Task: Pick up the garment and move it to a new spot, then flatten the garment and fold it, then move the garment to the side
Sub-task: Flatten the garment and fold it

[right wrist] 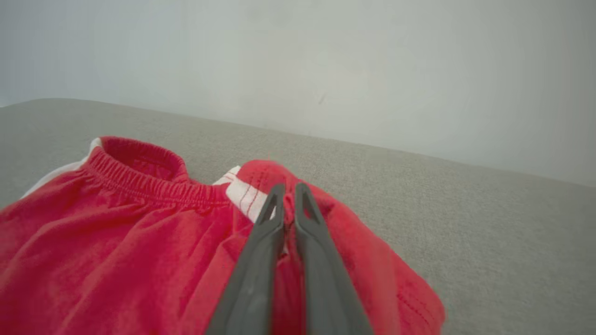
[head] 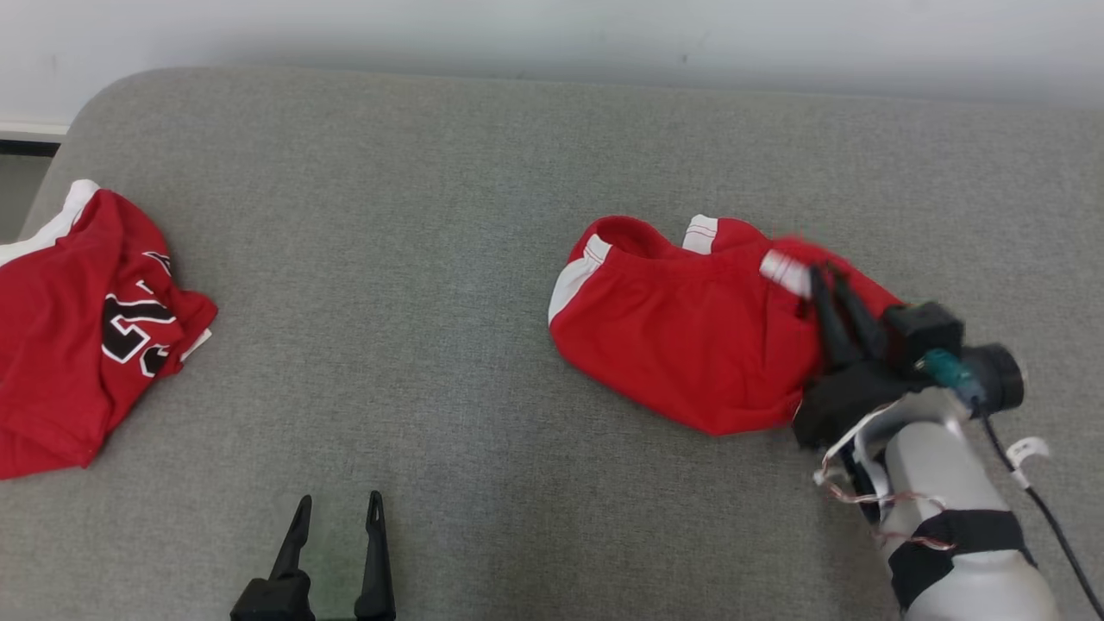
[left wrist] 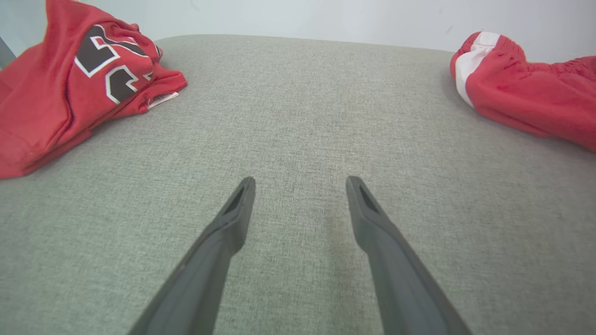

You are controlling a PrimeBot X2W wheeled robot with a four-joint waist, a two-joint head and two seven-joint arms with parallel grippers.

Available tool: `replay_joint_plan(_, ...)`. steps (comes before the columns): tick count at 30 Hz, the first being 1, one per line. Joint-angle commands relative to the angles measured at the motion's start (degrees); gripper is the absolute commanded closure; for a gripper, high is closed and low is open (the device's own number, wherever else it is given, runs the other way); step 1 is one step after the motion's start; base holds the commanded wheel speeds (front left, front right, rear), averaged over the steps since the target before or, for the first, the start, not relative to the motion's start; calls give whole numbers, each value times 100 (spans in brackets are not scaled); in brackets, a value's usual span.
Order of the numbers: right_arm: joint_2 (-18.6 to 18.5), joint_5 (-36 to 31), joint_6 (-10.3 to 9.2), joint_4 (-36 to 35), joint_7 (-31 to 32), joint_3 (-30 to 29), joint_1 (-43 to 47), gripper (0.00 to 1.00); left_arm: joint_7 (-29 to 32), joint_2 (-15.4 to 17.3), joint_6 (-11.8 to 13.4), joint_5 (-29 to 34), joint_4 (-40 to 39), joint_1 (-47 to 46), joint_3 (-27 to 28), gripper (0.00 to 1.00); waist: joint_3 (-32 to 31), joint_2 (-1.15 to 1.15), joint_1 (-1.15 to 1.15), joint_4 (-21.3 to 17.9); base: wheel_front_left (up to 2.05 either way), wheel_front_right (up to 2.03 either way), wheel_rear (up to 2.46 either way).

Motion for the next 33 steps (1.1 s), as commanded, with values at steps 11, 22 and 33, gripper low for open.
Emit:
replay_joint_plan(11, 338, 650, -13, -2344, -5, -1396, 1155, 100, -22, -2, -105, 189, -48, 72, 170, 0, -399, -1, -1, -700, 0, 0, 0)
replay_joint_plan(22, 599, 636, -13, -1754, -5, -2475, 2212, 0, -21, -3, -220, 283, 2, 71, 337, 0, -534, -1, -1, -1242, 0, 0, 0)
replay_joint_plan(33, 625, 760, -13, -1717, -5, -1846, 2143, 0, -22, -3, -299, 357, 44, -35, 338, 0, -393, -1, -1, -1269, 0, 0, 0)
